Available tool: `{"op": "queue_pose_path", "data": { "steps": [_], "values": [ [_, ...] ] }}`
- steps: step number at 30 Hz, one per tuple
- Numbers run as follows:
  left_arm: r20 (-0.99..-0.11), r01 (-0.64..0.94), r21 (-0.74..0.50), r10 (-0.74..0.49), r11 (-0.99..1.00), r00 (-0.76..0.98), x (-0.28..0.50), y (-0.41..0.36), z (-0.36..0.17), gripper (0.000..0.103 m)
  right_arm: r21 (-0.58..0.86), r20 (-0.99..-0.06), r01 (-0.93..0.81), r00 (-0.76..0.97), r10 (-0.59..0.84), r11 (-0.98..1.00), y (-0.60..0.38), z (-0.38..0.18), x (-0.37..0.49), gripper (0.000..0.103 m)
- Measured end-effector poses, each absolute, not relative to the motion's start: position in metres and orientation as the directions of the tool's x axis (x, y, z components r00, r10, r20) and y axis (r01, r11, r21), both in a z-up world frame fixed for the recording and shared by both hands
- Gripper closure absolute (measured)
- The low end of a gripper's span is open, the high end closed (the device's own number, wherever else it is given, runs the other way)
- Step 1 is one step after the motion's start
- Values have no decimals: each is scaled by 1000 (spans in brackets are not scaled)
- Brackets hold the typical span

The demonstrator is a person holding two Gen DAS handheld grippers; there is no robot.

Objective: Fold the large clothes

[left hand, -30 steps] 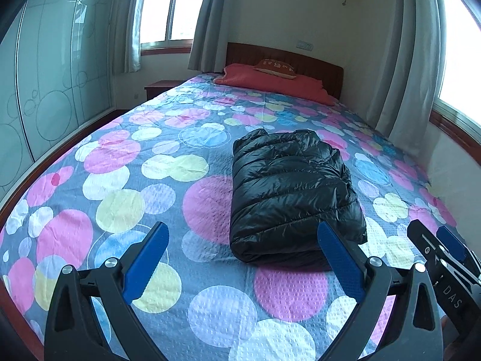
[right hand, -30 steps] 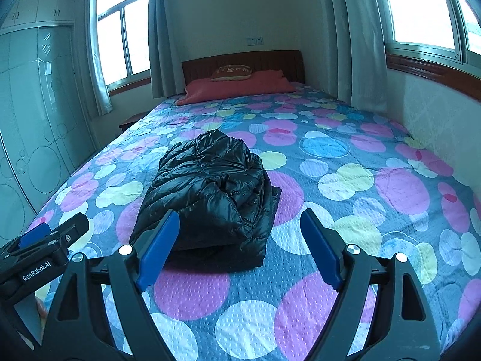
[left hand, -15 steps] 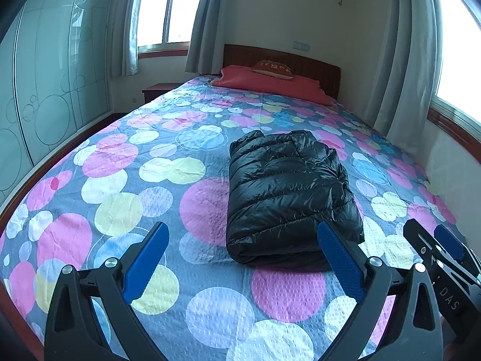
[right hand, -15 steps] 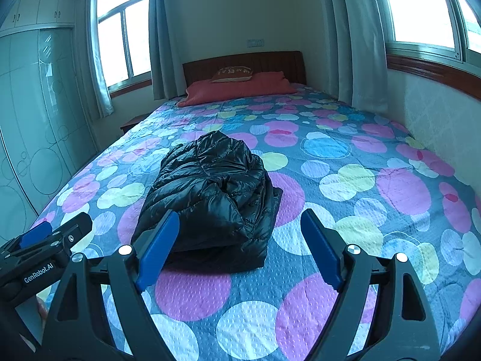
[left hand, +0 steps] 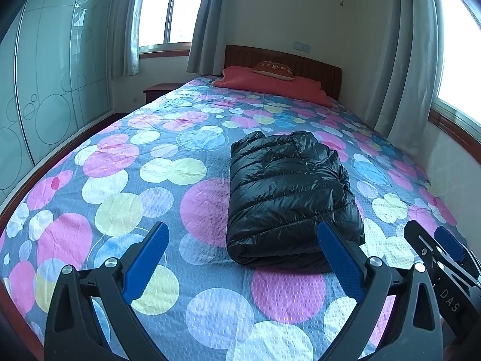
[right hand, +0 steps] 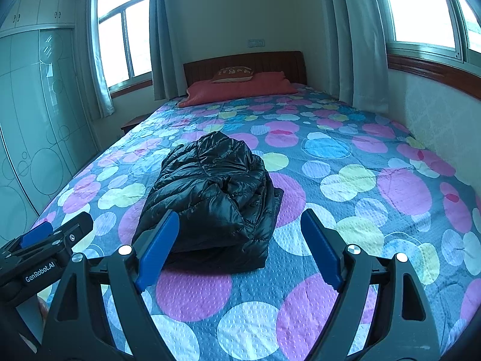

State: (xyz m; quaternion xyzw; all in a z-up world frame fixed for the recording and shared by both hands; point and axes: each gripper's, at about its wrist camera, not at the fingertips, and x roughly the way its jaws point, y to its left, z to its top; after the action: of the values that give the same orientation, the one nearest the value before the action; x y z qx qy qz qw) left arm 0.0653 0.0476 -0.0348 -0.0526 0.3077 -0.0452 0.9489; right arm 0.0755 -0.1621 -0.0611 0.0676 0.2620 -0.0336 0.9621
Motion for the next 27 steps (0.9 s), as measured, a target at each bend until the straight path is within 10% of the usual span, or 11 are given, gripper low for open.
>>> {"op": "queue_pose_path", "data": {
  "steps": [27],
  "values": [
    [-580,39,-134,-111,990,807,64,48,-37,4,115,-509,100,861,-28,988,-160,-62,76,20]
  ]
}}
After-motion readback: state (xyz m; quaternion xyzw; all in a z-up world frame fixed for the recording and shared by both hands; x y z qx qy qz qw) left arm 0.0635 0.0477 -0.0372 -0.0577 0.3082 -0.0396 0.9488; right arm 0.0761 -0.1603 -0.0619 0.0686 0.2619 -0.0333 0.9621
